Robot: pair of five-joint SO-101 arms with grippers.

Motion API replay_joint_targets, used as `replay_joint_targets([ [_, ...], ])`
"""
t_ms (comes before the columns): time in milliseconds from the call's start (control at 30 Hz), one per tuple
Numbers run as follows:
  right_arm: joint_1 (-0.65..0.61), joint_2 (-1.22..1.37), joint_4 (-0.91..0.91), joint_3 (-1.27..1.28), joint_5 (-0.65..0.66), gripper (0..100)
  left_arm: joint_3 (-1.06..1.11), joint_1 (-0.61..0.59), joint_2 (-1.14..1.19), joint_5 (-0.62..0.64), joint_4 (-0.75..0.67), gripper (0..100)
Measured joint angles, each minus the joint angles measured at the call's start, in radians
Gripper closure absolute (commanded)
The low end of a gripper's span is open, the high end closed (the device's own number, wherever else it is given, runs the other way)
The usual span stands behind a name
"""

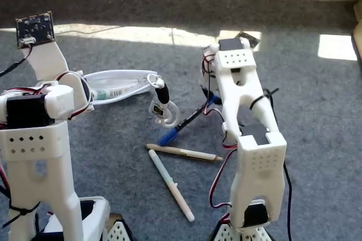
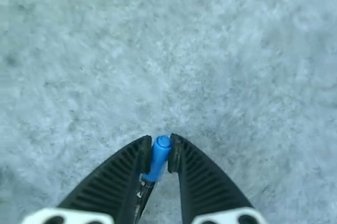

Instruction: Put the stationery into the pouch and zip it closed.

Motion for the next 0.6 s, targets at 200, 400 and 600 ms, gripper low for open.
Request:
replay_joint_targets([
  [200,0.000,0.000,0.094,-0.187,0.003,99.4,0.000,0.000,0.000,0.000,0.000,99],
  [400,0.000,0.000,0.167,-0.319,0.003,99.4,0.000,0.000,0.000,0.000,0.000,99],
  [600,0.002,0.000,0.195,-0.456,0.069,99.4,0.000,0.000,0.000,0.000,0.000,99],
])
